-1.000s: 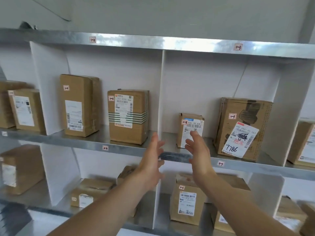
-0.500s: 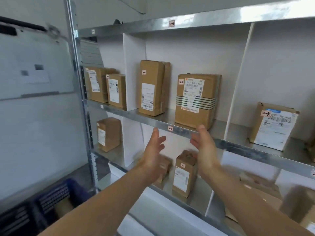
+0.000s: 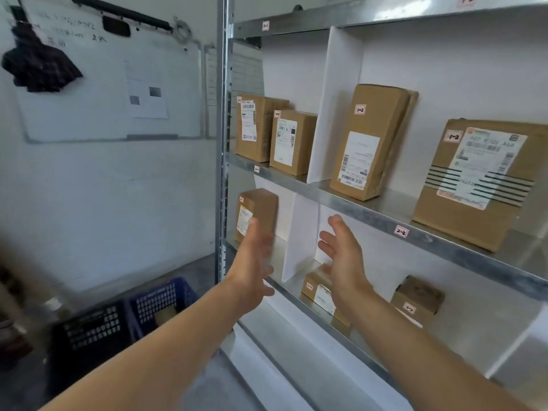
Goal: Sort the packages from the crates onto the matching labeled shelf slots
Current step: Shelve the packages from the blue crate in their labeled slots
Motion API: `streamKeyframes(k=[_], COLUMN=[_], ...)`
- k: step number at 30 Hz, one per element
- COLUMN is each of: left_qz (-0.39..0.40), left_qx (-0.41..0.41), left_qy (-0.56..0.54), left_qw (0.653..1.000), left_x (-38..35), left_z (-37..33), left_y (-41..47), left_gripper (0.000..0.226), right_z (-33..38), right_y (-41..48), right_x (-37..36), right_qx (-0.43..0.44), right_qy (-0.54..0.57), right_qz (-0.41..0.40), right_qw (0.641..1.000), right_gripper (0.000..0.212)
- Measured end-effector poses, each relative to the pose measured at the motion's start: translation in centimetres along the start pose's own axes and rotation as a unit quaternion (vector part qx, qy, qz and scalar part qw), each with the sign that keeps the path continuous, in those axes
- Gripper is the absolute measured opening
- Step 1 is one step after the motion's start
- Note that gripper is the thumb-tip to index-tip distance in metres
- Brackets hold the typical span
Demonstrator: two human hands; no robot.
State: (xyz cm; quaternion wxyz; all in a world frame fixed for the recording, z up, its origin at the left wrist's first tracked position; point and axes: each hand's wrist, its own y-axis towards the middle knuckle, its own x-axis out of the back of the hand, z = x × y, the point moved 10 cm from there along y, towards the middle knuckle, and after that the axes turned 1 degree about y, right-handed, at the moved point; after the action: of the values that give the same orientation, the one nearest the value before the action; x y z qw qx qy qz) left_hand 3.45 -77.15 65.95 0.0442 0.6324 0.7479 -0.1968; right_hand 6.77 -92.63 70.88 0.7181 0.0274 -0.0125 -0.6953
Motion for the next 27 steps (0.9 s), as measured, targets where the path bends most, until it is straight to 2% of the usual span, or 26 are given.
streamKeyframes(k=[4,10,12,14,15,18,19,22,24,27], left_qz=[-0.028,-0.065,-0.075,-0.094,-0.104,-0.132,-0.143,-0.172,-0.192,-0.218], left_qx=[-0.009,-0.022,-0.031,-0.033,-0.035,-0.037,-0.036,-0.035,-0.034,-0.036], left_qy=[-0.013,-0.016,-0.016,-0.028,-0.033,-0.039,-0.042,-0.053,-0.062,-0.074], left_qw=[0.999,0.998,0.997,0.995,0.993,0.990,0.988,0.983,0.979,0.972], left_x=[5.2,12.9,15.5,18.4,19.8,23.8,25.1,28.8,31.0,34.2], left_z=[-2.1,-5.0,-5.5,-5.8,-5.9,-6.4,-6.5,-6.7,-6.8,-7.2], left_y=[1.4,2.5,2.8,2.7,2.6,2.6,2.6,2.6,2.8,3.5], left_gripper=[0.083,0.086,0.086,0.085,0.085,0.086,0.087,0.088,0.087,0.086], right_z=[0.1,-0.6,-0.6,-1.3,-1.7,-2.5,-2.9,-4.2,-5.1,-6.4], right_y=[1.5,2.4,2.1,2.3,2.5,2.6,2.5,3.3,4.1,5.6], right_x=[-6.0,-14.2,-17.1,-19.8,-20.9,-24.7,-26.0,-29.7,-32.3,-36.1], right_qx=[0.001,-0.003,0.001,0.000,0.000,-0.005,-0.016,-0.032,-0.035,-0.035], right_qy=[-0.010,-0.002,0.008,0.012,0.018,0.034,0.030,0.029,0.022,0.019], right_qz=[0.019,0.059,0.088,0.105,0.106,0.141,0.150,0.166,0.184,0.212], right_qw=[1.000,0.998,0.996,0.994,0.994,0.989,0.988,0.985,0.982,0.977], right_gripper=[0.035,0.021,0.028,0.052,0.053,0.030,0.035,0.067,0.064,0.072])
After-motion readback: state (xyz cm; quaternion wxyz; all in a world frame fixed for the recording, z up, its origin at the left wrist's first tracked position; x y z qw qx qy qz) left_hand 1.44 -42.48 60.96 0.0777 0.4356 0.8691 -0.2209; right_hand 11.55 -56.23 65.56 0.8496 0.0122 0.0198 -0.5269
